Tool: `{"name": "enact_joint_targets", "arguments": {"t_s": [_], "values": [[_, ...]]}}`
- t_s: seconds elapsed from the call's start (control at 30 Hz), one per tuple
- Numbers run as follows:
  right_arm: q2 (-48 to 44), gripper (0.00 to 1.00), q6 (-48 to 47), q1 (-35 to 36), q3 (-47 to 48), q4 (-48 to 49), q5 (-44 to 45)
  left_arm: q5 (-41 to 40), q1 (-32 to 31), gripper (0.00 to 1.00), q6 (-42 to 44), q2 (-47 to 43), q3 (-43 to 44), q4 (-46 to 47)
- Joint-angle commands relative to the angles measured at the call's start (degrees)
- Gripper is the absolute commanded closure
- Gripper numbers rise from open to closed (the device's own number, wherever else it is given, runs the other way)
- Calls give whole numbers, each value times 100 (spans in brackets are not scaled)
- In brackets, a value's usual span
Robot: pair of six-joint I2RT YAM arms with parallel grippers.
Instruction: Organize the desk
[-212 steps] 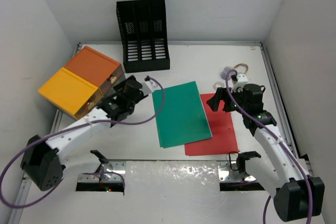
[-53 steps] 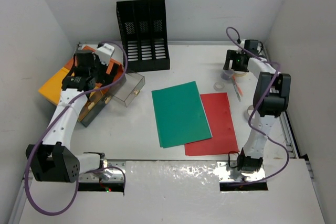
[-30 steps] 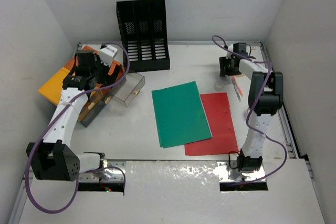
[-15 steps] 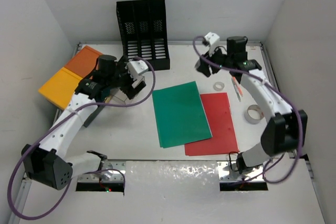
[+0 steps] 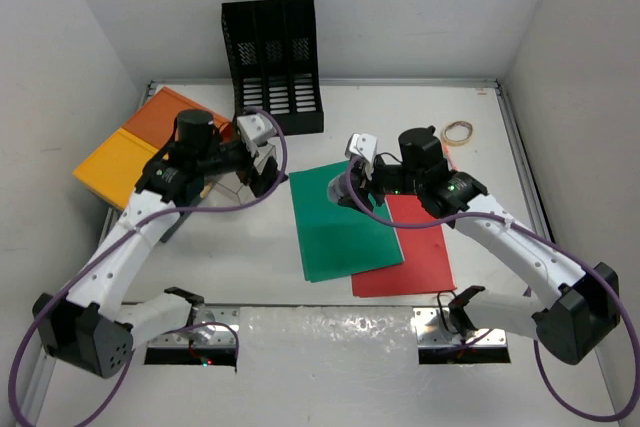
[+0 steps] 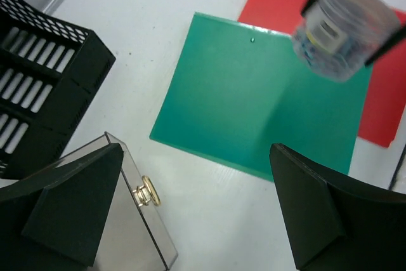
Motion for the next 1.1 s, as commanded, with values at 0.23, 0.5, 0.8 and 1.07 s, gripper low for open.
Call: {"name": "enact_joint_targets", "arguments": {"t_s": [0.23,0.5,0.8,1.07], "values": [[646,100,219,71,1288,-660,241,-2696,-243,0,3291,-620,110,-343],[1219,100,685,202,2125,-1047,276,-3670,-243,0,7589,-2276,-678,-213],[227,100,151,589,1098,-398,-162,-928,-243,0,5825,-2556,-682,-1310],[-143,100,-475,633,763,-520,-243,681,-243,1,154,-489,804,-1347]]}}
